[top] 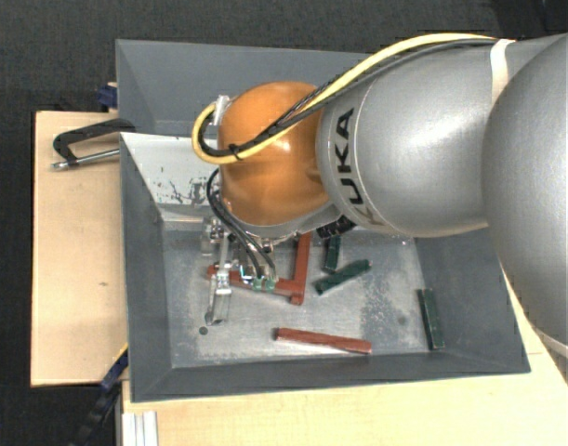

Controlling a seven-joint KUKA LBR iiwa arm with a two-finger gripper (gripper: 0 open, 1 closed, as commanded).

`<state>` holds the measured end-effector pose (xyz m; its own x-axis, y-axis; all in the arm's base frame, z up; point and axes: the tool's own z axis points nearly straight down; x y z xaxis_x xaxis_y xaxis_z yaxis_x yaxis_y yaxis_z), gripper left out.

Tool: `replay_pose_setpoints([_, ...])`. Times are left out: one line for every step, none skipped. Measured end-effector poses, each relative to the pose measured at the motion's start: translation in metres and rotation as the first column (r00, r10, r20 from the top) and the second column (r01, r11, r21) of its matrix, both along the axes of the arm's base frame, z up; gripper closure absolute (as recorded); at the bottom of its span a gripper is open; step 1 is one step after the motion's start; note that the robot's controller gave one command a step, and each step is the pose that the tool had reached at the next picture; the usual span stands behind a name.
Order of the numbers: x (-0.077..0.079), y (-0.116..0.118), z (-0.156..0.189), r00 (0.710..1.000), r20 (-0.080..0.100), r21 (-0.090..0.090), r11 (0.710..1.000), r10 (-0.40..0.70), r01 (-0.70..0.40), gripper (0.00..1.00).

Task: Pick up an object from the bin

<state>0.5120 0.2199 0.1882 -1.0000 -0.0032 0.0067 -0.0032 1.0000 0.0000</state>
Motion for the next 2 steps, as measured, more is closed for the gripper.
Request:
replay_pose_setpoints([0.002, -0.001, 0.004, 1.000, 0.008, 0.002, 1.000, -0.003, 0.003, 0.00])
replay_pose_setpoints([0.026, -0.057, -0.037, 0.998, 0.010, 0.003, 0.998, -0.059, 0.059, 0.00])
